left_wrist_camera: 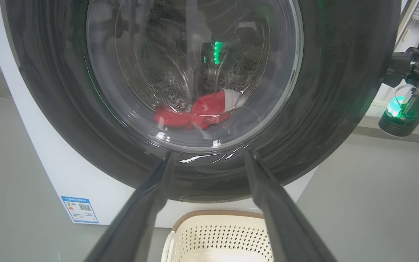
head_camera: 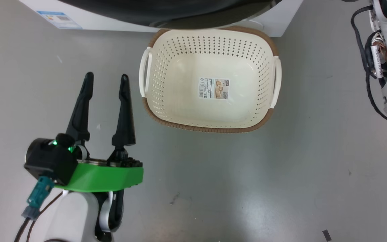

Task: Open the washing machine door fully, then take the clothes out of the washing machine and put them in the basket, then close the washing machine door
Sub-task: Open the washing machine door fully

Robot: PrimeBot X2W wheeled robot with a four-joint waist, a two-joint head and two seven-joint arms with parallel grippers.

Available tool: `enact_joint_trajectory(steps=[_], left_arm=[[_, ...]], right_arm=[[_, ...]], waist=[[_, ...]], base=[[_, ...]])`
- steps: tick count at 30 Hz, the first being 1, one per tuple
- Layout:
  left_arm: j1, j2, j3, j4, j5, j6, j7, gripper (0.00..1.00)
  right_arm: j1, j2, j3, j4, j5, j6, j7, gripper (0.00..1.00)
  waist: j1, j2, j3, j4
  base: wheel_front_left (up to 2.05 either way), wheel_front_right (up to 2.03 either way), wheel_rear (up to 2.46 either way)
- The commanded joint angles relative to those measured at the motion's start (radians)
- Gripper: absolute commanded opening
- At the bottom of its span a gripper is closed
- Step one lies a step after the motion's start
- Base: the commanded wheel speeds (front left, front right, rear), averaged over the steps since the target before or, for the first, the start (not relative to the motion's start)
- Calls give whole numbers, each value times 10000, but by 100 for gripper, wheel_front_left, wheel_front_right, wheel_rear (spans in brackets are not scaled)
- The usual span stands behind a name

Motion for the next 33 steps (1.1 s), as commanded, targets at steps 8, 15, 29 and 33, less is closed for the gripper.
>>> enact_joint_trajectory(steps=[8, 15, 29, 33], left_arm=[[125, 187, 237, -41, 153, 108, -76, 100], [108, 187, 253, 83, 168, 122, -76, 100], [326, 187, 242, 648, 177, 207, -76, 100], [409, 187, 197, 797, 172, 217, -76, 100]], right_arm=[[424, 561, 332, -401, 207, 79, 235, 0], [728, 598, 492, -544, 354, 79, 365, 0], [1855, 666, 954, -877, 866, 79, 471, 0], [2139, 674, 1136, -943, 980, 79, 332, 0]], waist=[[0, -1, -112, -193], [0, -1, -294, -286], [0, -1, -1149, -484], [0, -1, -1340, -547]], base=[[0, 0, 0], [0, 0, 0], [0, 0, 0], [0, 0, 0]])
